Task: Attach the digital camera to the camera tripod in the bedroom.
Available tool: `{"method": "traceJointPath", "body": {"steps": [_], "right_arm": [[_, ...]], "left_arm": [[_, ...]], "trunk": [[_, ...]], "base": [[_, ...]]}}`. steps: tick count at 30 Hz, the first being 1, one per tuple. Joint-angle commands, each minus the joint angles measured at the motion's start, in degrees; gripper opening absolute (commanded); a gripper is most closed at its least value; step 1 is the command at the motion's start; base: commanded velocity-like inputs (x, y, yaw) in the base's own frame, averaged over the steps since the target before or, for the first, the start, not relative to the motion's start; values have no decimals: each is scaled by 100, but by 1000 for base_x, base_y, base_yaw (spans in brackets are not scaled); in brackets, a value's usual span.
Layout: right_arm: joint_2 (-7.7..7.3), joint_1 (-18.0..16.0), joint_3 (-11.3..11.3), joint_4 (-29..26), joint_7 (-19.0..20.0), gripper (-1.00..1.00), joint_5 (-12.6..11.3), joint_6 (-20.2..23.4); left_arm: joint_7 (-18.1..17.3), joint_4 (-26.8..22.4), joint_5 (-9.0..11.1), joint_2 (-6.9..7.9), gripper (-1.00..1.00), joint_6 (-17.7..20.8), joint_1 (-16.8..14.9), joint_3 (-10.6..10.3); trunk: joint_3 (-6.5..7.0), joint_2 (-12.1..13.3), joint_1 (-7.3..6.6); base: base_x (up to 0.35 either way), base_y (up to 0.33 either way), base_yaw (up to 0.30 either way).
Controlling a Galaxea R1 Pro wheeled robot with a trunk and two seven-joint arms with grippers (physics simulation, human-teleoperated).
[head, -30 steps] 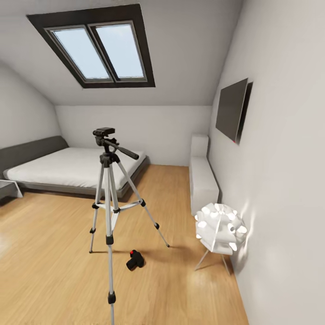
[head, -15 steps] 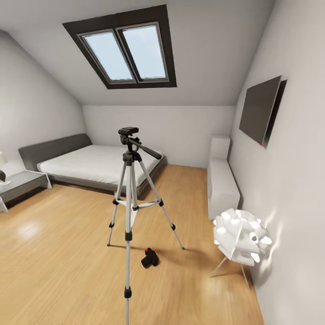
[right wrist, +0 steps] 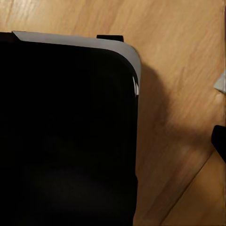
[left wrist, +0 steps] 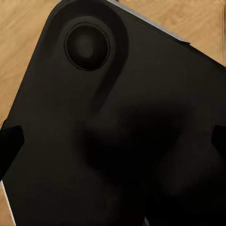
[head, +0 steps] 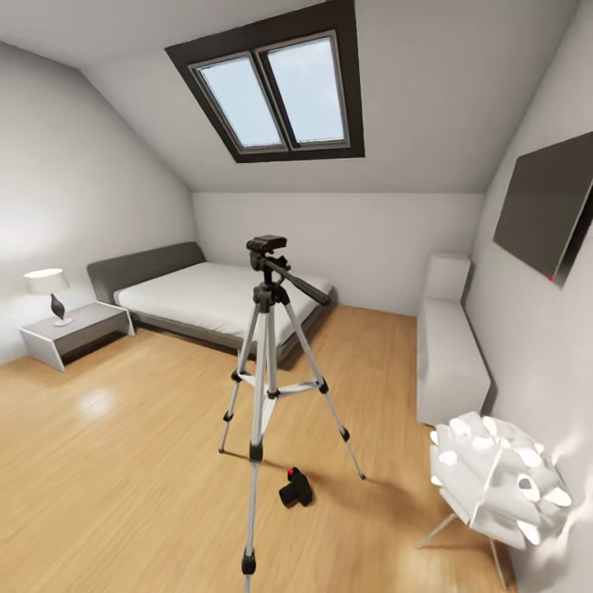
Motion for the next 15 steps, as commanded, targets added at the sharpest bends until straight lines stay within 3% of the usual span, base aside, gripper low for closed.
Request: {"method": "traceJointPath", "body": {"steps": [1, 7, 15], "right_arm": [[-3, -1, 4, 0, -6, 100, 9, -14], [-1, 0, 4, 0, -8, 100, 9, -14], [-4, 0, 4, 0, -7, 100, 9, -15]], "left_arm": [[2, -10, 23, -1, 100, -3, 3, -3], [2, -10, 23, -1, 100, -3, 3, -3], [2, -10, 23, -1, 100, -3, 3, -3]], "trunk": [[-4, -2, 3], [-4, -2, 3], [-4, -2, 3]], "base": [[297, -91, 278], [244, -69, 278], [43, -11, 278]]}}
